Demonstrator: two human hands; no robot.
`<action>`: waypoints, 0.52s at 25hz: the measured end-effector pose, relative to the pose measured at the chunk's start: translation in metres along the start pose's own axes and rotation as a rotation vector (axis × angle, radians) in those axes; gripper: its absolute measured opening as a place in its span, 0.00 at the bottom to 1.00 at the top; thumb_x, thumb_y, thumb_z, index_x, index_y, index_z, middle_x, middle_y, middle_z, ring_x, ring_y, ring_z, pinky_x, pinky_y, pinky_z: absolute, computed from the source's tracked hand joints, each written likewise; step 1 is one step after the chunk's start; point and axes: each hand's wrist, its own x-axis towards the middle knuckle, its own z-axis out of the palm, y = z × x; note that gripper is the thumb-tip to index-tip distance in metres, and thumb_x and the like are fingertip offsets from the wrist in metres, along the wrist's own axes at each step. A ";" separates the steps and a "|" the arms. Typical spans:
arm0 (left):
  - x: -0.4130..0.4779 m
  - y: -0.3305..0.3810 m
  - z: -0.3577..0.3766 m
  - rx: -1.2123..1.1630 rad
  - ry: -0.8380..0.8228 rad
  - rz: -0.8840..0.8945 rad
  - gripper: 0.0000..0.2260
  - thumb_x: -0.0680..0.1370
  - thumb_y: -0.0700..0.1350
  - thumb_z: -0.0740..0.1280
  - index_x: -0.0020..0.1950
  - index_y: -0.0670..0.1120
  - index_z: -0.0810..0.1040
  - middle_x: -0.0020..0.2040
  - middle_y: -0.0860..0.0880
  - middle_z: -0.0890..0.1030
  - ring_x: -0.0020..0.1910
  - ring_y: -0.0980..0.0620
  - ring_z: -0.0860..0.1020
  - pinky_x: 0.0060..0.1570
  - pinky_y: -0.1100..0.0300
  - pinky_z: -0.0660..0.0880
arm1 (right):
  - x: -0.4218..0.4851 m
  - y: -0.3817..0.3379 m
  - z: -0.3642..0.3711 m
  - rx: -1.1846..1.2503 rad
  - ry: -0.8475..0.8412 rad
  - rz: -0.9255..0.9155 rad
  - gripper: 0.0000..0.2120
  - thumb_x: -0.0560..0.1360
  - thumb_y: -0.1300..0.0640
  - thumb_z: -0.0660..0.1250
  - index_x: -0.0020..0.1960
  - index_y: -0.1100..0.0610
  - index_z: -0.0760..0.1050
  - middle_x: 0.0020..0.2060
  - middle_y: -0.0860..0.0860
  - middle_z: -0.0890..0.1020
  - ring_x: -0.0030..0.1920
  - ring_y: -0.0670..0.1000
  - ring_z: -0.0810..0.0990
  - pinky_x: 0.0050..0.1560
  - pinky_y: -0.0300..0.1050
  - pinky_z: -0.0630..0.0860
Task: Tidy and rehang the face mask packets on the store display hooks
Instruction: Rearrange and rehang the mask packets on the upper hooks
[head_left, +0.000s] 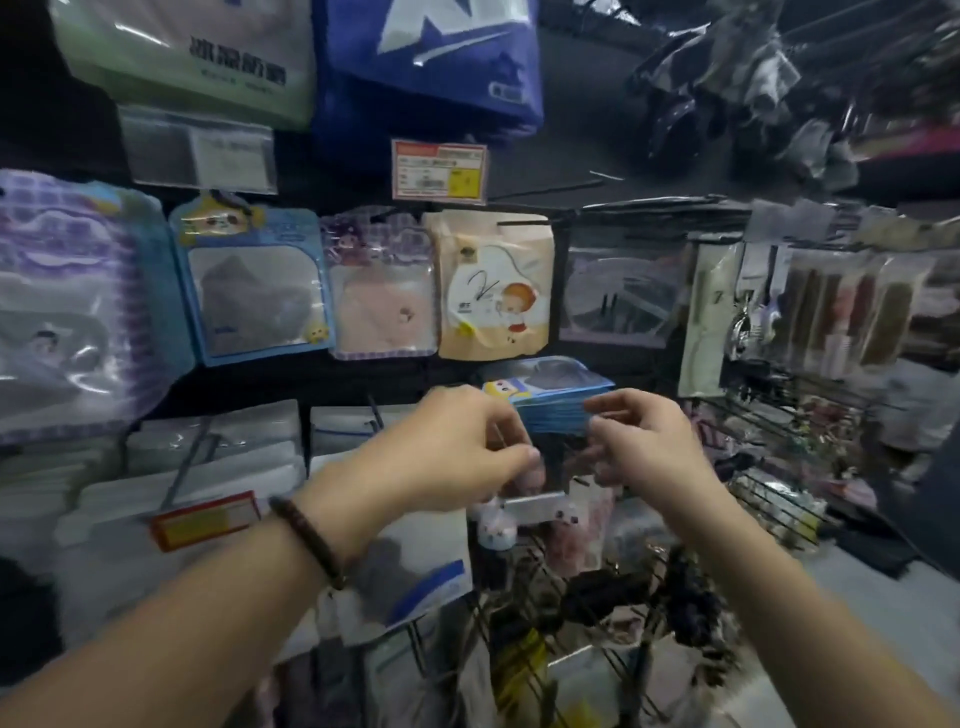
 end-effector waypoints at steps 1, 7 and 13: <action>0.026 0.005 0.003 0.017 0.011 -0.019 0.07 0.80 0.57 0.73 0.50 0.55 0.85 0.42 0.57 0.86 0.38 0.60 0.84 0.39 0.60 0.80 | 0.025 0.007 -0.011 0.044 -0.008 0.084 0.09 0.81 0.65 0.67 0.56 0.56 0.82 0.49 0.61 0.87 0.38 0.57 0.88 0.44 0.62 0.86; 0.144 -0.001 0.039 0.328 0.030 -0.058 0.23 0.75 0.53 0.77 0.69 0.54 0.78 0.65 0.49 0.80 0.59 0.47 0.79 0.57 0.55 0.78 | 0.132 0.037 -0.036 0.081 -0.093 0.331 0.10 0.83 0.63 0.66 0.61 0.67 0.77 0.40 0.60 0.79 0.30 0.58 0.81 0.40 0.56 0.84; 0.177 -0.026 0.066 0.322 -0.024 -0.202 0.38 0.74 0.53 0.78 0.82 0.58 0.66 0.77 0.46 0.69 0.72 0.42 0.73 0.67 0.51 0.76 | 0.181 0.054 -0.027 -0.062 -0.169 0.324 0.14 0.80 0.56 0.72 0.58 0.65 0.76 0.40 0.62 0.84 0.26 0.56 0.78 0.28 0.42 0.71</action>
